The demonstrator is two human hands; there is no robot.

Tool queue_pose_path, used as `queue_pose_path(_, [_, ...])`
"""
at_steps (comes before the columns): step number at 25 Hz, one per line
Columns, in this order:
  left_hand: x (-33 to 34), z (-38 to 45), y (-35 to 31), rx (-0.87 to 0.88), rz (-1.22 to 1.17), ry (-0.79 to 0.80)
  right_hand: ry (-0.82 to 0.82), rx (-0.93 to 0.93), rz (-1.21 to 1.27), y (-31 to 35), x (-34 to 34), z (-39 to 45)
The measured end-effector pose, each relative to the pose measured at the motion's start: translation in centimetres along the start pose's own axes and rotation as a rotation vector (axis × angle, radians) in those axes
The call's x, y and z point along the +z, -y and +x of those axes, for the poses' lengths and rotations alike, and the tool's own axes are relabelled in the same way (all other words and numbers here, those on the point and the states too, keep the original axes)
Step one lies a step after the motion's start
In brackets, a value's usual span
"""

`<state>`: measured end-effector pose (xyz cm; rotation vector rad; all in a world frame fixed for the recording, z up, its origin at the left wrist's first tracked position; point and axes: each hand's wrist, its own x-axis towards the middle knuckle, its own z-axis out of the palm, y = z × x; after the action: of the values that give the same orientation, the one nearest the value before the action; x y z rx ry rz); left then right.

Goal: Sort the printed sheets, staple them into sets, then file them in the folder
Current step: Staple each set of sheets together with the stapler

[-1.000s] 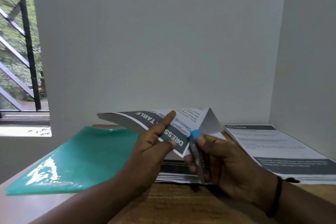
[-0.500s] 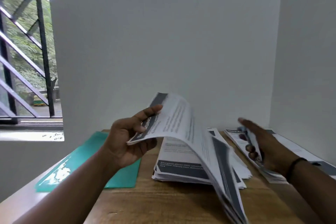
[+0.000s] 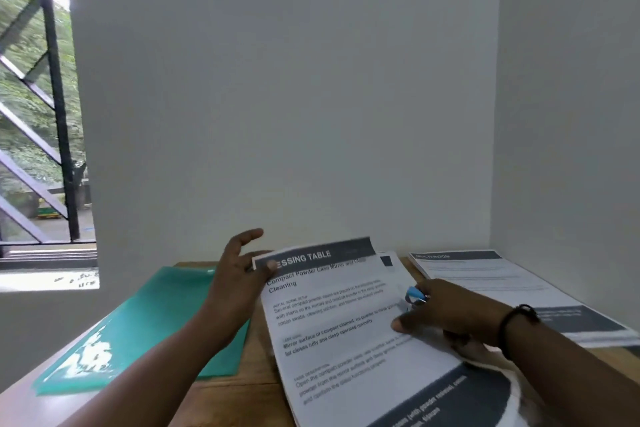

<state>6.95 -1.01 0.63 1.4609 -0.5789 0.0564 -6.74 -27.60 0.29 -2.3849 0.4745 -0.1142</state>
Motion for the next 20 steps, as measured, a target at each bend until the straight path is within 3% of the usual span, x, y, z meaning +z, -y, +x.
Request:
queue_pose_path(5, [0.9, -0.7, 0.4, 0.023, -0.178, -0.144, 0.115, 0.122, 0.336, -1.5, -1.2, 1.2])
queue_pose_path(7, [1.3, -0.9, 0.9, -0.039, -0.105, -0.101, 0.071, 0.160, 0.518, -2.3, -1.6, 2.3])
queue_pose_path(9, [1.8, -1.3, 1.4, -0.040, 0.121, 0.025, -0.035, 0.151, 0.587, -2.5, -1.7, 2.3])
queue_pose_path(12, [2.7, -2.5, 2.0, 0.017, 0.561, 0.314, -0.213, 0.046, 0.271, -3.4, -1.7, 2.4])
queue_pose_path(15, [3.0, -2.9, 2.7, 0.118, 0.889, 0.350, -0.469, 0.047, 0.092, -5.3, -3.6, 2.9])
queue_pose_path(18, [3.4, -3.2, 2.2, 0.143, 0.875, 0.288, -0.790, 0.275, -0.114, -9.5, -8.1, 1.8])
queue_pose_path(20, [4.5, -3.3, 1.5, 0.184, 0.797, 0.296, -0.761, 0.474, -0.172, -12.5, -10.1, 0.6])
